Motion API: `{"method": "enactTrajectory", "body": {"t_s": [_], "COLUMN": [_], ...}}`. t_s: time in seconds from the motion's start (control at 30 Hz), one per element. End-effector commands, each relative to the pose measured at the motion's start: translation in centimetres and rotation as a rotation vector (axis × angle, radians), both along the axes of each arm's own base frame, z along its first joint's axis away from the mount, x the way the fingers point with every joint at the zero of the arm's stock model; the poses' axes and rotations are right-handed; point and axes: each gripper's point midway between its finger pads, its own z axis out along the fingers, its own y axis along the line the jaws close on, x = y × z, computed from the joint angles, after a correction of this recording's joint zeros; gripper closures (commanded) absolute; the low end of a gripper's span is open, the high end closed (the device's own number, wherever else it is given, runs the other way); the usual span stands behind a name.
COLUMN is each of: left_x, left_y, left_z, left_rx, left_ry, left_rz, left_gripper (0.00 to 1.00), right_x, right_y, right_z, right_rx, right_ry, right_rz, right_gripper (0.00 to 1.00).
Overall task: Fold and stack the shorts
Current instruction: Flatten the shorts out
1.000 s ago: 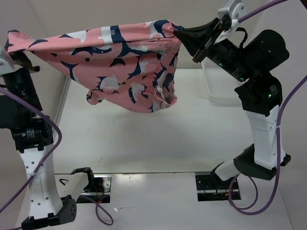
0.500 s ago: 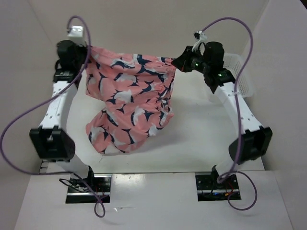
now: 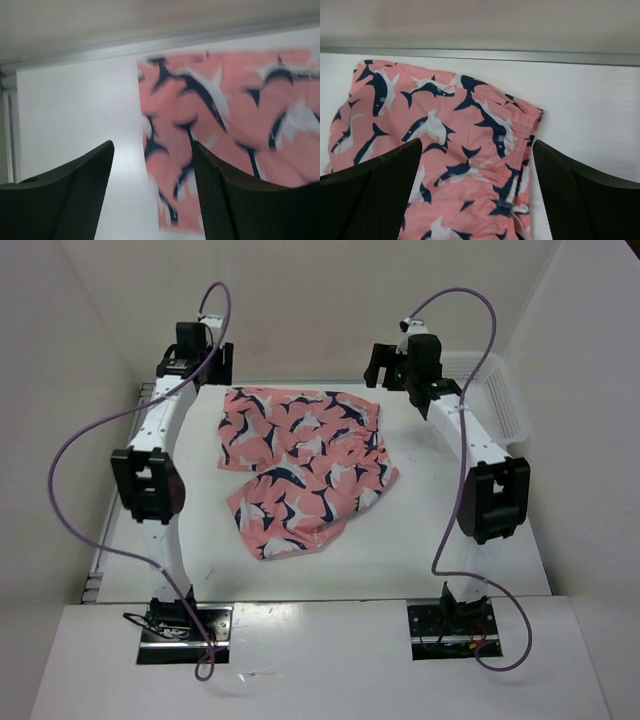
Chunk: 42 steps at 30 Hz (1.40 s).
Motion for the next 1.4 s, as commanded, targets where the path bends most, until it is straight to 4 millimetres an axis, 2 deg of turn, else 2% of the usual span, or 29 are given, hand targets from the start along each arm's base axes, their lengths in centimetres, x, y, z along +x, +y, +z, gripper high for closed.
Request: {"method": "enactTrajectory", "body": {"t_s": [0.0, 0.03, 0.07, 0.1, 0.13, 0.17, 0.23, 0.27, 0.3, 0.33, 0.43, 0.47, 0.57, 0.7, 0.77, 0.8, 0.83, 0.9, 0.93, 1.0, 1.03, 1.1, 1.13, 1.17, 1.2, 1.23, 1.27, 1.3, 1.37], "left_x": [-7.4, -9.2, -11.5, -14.1, -17.1, -19.1, -22.6, -24.7, -25.5, -26.1, -27.1, -26.7, -27.3, -27.2, -26.7, -26.7, -26.8, -26.1, -26.2, -25.8, -24.8, -23.4, -21.3, -20.0, -18.5, -17.0, -14.4, -13.2, -10.7], "left_y": [-1.7, -2.1, -2.8, -3.7, -4.0, -4.4, -5.4, -5.5, -5.9, -6.0, -5.8, -5.9, -5.8, -5.5, -5.4, -5.4, -5.9, -6.2, -6.3, -6.4, -6.2, -5.7, -5.8, -5.5, -5.0, -4.6, -3.9, -3.6, -2.5], "left_z": [3.3, 1.8, 1.6, -0.5, -4.5, -5.4, -8.6, -11.1, -12.1, -13.0, -14.8, -14.8, -16.2, -18.5, -19.1, -19.7, -19.9, -19.6, -19.9, -19.6, -18.6, -17.3, -15.1, -13.7, -12.1, -10.7, -8.0, -6.8, -5.0], "left_rx": [-0.076, -0.09, -0.103, -0.143, -0.168, -0.188, -0.202, -0.193, -0.172, -0.161, -0.141, -0.141, -0.141, -0.125, -0.118, -0.118, -0.126, -0.133, -0.142, -0.142, -0.129, -0.099, -0.089, -0.072, -0.065, -0.061, -0.057, -0.039, -0.025], "left_ry": [0.03, 0.085, 0.113, 0.213, 0.343, 0.393, 0.505, 0.561, 0.582, 0.599, 0.628, 0.613, 0.65, 0.67, 0.665, 0.676, 0.687, 0.673, 0.683, 0.672, 0.646, 0.607, 0.544, 0.498, 0.448, 0.406, 0.325, 0.291, 0.218], "left_rz": [-0.113, -0.129, -0.154, -0.194, -0.204, -0.218, -0.242, -0.24, -0.247, -0.247, -0.238, -0.239, -0.236, -0.221, -0.216, -0.215, -0.231, -0.238, -0.244, -0.245, -0.237, -0.216, -0.211, -0.197, -0.18, -0.165, -0.144, -0.125, -0.089], "left_gripper": [0.28, 0.28, 0.28, 0.28, 0.29, 0.29, 0.31, 0.31, 0.31, 0.31, 0.31, 0.31, 0.31, 0.31, 0.36, 0.46, 0.53, 0.68, 0.85, 0.94, 0.97, 1.0, 1.0, 1.0, 1.0, 1.0, 1.0, 1.0, 0.92], "right_x": [-3.3, -5.0, -5.9, -6.9, -8.4, -9.2, -10.8, -11.2, -11.5, -11.9, -12.1, -11.7, -11.9, -12.3, -12.7, -13.4, -13.4, -14.6, -14.9, -15.3, -15.4, -15.6, -15.6, -15.4, -15.4, -15.8, -15.8, -15.9, -16.3], "right_y": [-1.1, -1.6, -1.8, -2.0, -2.3, -2.5, -2.8, -2.8, -2.9, -3.1, -4.1, -4.5, -5.2, -5.3, -5.2, -5.3, -5.3, -5.4, -5.2, -4.8, -4.3, -4.0, -4.0, -4.0, -4.0, -4.0, -3.9, -3.8, -2.9], "right_z": [4.5, 2.2, 0.8, -0.7, -2.9, -4.3, -7.5, -8.3, -9.0, -10.6, -13.0, -13.8, -16.2, -17.9, -18.3, -19.1, -19.1, -20.7, -21.0, -21.7, -21.7, -21.9, -21.9, -21.8, -21.8, -22.2, -22.2, -22.2, -21.3], "right_rx": [-0.119, -0.156, -0.163, -0.171, -0.17, -0.176, -0.178, -0.181, -0.184, -0.195, -0.221, -0.236, -0.273, -0.281, -0.269, -0.274, -0.274, -0.277, -0.271, -0.255, -0.237, -0.223, -0.23, -0.229, -0.245, -0.25, -0.253, -0.254, -0.223], "right_ry": [-0.135, -0.083, -0.045, -0.002, 0.051, 0.089, 0.165, 0.183, 0.198, 0.234, 0.291, 0.299, 0.345, 0.378, 0.391, 0.414, 0.414, 0.456, 0.466, 0.48, 0.481, 0.483, 0.48, 0.471, 0.466, 0.473, 0.47, 0.468, 0.455], "right_rz": [0.046, 0.061, 0.064, 0.068, 0.067, 0.07, 0.069, 0.07, 0.071, 0.066, 0.037, 0.017, -0.003, 0.001, 0.003, 0.005, 0.005, 0.016, 0.027, 0.051, 0.074, 0.091, 0.097, 0.096, 0.109, 0.125, 0.14, 0.153, 0.205], "right_gripper": [0.06, 0.09, 0.15, 0.18, 0.2, 0.24, 0.28, 0.32, 0.33, 0.33, 0.31, 0.27, 0.26, 0.26, 0.26, 0.26, 0.26, 0.26, 0.28, 0.35, 0.47, 0.64, 0.85, 0.94, 1.0, 1.0, 1.0, 1.0, 1.0]}}
